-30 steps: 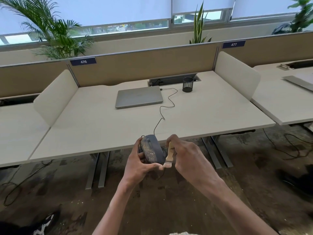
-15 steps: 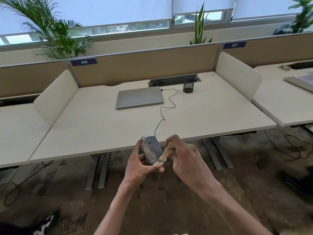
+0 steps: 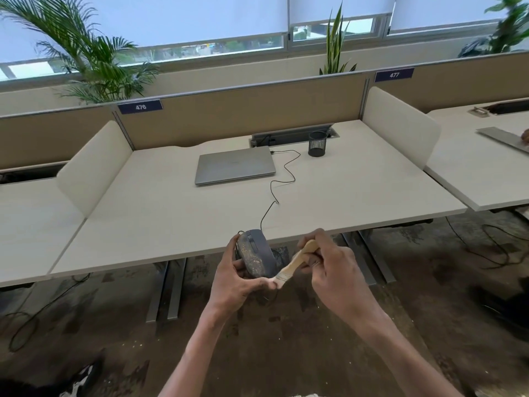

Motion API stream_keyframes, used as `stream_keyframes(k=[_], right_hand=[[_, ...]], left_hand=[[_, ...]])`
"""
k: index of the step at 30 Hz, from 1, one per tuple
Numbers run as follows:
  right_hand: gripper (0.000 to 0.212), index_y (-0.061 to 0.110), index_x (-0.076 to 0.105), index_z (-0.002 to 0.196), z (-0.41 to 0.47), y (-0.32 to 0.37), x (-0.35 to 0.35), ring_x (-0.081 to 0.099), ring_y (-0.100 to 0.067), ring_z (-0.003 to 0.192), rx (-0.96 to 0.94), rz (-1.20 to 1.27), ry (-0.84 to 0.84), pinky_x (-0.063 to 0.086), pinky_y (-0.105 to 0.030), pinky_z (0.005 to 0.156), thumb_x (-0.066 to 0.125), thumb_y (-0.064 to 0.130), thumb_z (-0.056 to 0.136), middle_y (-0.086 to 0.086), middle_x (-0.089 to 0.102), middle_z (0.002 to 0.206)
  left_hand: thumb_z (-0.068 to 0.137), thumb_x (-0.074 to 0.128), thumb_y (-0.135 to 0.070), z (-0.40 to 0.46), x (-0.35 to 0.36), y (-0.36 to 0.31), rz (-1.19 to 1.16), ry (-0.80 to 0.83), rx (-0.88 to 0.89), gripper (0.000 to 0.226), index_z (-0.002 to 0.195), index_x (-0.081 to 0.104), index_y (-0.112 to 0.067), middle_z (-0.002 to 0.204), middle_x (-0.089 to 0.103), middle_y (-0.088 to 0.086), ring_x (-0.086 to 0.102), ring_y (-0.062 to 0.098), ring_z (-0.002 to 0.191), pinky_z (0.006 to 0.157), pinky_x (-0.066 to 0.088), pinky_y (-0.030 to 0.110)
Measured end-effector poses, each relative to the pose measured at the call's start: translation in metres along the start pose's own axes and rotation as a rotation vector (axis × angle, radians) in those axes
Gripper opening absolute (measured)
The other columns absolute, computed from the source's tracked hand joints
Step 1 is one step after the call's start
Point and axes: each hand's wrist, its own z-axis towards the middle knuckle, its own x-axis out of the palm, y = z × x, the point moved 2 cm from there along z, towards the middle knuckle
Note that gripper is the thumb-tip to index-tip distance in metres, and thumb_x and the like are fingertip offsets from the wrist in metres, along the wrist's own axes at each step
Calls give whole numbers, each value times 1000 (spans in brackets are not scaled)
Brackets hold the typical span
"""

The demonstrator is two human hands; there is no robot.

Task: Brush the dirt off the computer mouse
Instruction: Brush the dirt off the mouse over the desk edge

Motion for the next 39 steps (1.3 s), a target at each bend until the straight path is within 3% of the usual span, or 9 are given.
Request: stream_keyframes(k=[4, 9, 14, 21, 24, 27, 31, 36, 39], right_hand=[[29, 21, 54, 104, 6, -7, -9, 72, -6, 84, -1, -2, -91, 62, -27, 69, 56, -7, 94, 6, 68, 88], [28, 16, 56, 107, 9, -10, 2, 71, -4, 82, -61, -1, -125, 58, -15, 67, 59, -8, 93, 9, 66, 86], [29, 16, 55, 111, 5, -17, -2, 72, -6, 82, -83, -12, -260, 56, -10, 69, 62, -5, 92, 3, 71, 88], [33, 16, 58, 107, -21, -21, 13, 68, 5, 88, -137, 14, -74, 53, -7, 70, 63, -12, 89, 9, 69, 93], [35, 17, 59, 107, -20, -26, 9, 70, -1, 88, -111, 25, -114, 56, -11, 72, 64, -13, 88, 6, 70, 94], [32, 15, 57, 109, -12, -23, 3, 70, -4, 80, -151, 15, -206, 56, -15, 65, 66, -9, 90, 6, 71, 89], [35, 14, 51, 122, 2, -23, -8, 59, -6, 61, -223, -87, -282, 41, -5, 54, 64, -1, 93, 7, 63, 75], [17, 12, 66, 94, 32, -35, -8, 55, 0, 63, -232, -184, -224, 37, -3, 60, 61, -4, 93, 10, 62, 78], [19, 9, 73, 94, 51, -39, -2, 59, 0, 72, -198, -164, -120, 39, 0, 68, 59, -6, 93, 6, 68, 85]], left_hand=[[42, 102, -35, -1, -5, 3, -21, -10, -16, 140, 160, 26, -33, 124, 66, -2, 71, -2, 100, 78, 56, 11], [40, 103, -48, -1, 0, -5, -16, 3, 24, 134, 151, 27, -46, 142, 61, 13, 68, 23, 122, 89, 59, 19], [31, 102, -62, -2, -3, -6, -23, -14, 12, 140, 149, 27, -52, 133, 68, 15, 72, 20, 115, 90, 61, 26], [30, 102, -61, -2, -4, -6, -30, -31, -11, 153, 160, 26, -36, 129, 70, 9, 73, 16, 112, 98, 60, 38], [36, 104, -50, 0, -7, -6, -34, -30, -21, 148, 160, 24, -39, 130, 70, 16, 73, 22, 113, 99, 60, 44], [36, 104, -48, -1, -6, -5, -25, -23, -26, 146, 159, 26, -40, 132, 69, 16, 73, 19, 114, 96, 61, 34], [32, 104, -56, -2, -4, -5, -26, 8, -29, 149, 158, 25, -46, 129, 71, 15, 74, 18, 112, 94, 60, 28], [34, 106, -50, -4, -7, -9, -59, 43, -28, 149, 158, 25, -45, 133, 68, 17, 72, 24, 116, 102, 59, 46], [35, 107, -45, -4, -8, -13, -74, 66, -23, 147, 159, 27, -43, 128, 71, 13, 75, 20, 112, 97, 61, 42]])
